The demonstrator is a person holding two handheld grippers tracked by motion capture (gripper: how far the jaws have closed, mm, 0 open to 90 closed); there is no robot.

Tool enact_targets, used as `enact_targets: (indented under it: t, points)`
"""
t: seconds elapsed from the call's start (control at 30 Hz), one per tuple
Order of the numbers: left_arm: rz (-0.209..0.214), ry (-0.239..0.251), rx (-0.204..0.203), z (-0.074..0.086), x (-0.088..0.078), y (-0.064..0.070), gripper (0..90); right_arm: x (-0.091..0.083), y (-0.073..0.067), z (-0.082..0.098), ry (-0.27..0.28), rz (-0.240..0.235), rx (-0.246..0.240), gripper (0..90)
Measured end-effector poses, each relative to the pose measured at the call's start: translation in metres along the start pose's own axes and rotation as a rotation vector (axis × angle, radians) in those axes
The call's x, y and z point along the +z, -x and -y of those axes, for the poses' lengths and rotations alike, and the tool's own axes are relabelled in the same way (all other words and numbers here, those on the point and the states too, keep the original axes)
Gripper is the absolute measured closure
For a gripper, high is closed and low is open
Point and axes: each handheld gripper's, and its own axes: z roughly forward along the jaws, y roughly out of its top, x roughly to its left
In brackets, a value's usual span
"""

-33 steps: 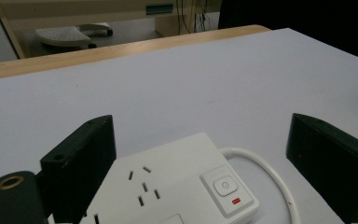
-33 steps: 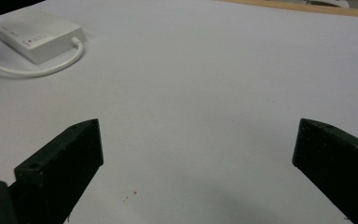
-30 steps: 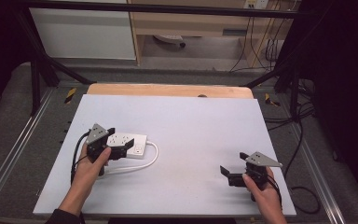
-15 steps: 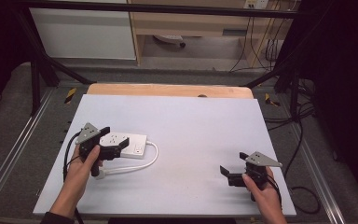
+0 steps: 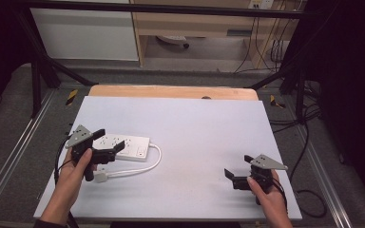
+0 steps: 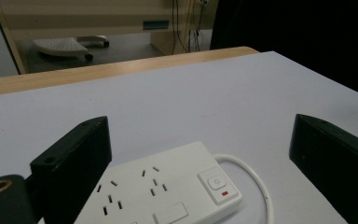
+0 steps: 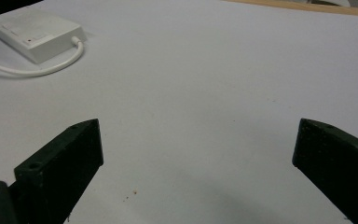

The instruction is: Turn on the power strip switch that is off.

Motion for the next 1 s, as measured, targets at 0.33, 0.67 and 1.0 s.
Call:
enact_targets:
  t: [0.33,0.67,1.0]
  points:
    - [0.0,0.023,0.001,-0.004,-0.018,0.001,5.6,0.0,0.0,0.0,0.003,-0.002,-0.004,2.2]
    - [0.019,0.04,0.001,-0.009,-0.038,0.004,5.7,0.001,0.0,0.0,0.002,-0.001,-0.002,2.2]
    - [0.01,0.043,-0.002,-0.002,-0.057,0.0,5.7,0.001,0.0,0.0,0.0,0.002,0.0,2.2]
